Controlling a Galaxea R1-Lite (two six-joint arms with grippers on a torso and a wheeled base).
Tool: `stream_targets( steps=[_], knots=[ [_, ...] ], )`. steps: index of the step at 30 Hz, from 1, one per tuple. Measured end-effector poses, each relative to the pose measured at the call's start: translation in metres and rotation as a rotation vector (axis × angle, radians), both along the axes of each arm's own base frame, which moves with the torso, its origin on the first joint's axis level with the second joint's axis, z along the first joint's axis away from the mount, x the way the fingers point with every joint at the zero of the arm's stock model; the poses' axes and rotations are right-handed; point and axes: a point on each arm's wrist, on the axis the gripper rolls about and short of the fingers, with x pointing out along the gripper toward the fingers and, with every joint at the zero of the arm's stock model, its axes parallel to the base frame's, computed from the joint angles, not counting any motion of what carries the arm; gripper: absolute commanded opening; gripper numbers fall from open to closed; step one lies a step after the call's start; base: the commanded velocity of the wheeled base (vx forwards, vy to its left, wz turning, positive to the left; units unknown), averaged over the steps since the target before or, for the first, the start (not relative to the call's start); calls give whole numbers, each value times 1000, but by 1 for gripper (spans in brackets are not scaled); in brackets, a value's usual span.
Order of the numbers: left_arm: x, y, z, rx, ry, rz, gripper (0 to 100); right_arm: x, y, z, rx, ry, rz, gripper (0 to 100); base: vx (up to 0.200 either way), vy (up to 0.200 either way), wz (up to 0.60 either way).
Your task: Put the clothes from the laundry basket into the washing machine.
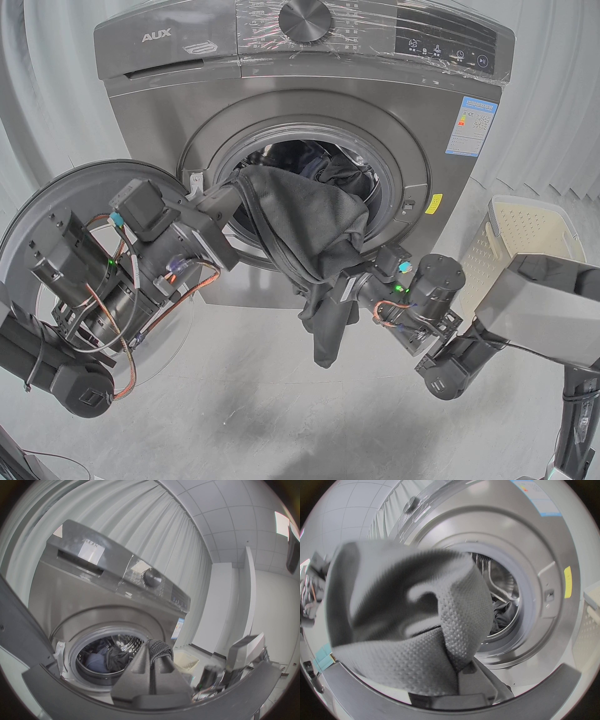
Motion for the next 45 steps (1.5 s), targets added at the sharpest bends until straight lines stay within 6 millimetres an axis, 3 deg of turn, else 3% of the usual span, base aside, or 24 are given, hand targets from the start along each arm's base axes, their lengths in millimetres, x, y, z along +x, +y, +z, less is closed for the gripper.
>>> stream_targets(
  steps=[10,21,30,31,39,45],
  knots=[
    [20,14,-61,148,164,14,0,-24,-30,32,16,-13,-29,0,0,0,0],
    [22,25,-134,384,336,-6,0,-43,-35,45,26,-21,-5,0,0,0,0],
    [23,25,-155,426,401,-17,0,-55,-26,52,37,-35,34,0,0,0,0],
    [23,25,-156,426,402,-17,100,-56,-26,52,38,-36,35,0,0,0,0],
    [22,26,-164,438,439,-22,100,-56,-24,54,43,-42,39,0,0,0,0],
    [3,29,-179,514,493,-99,100,-50,-23,55,55,-48,31,0,0,0,0]
  ],
)
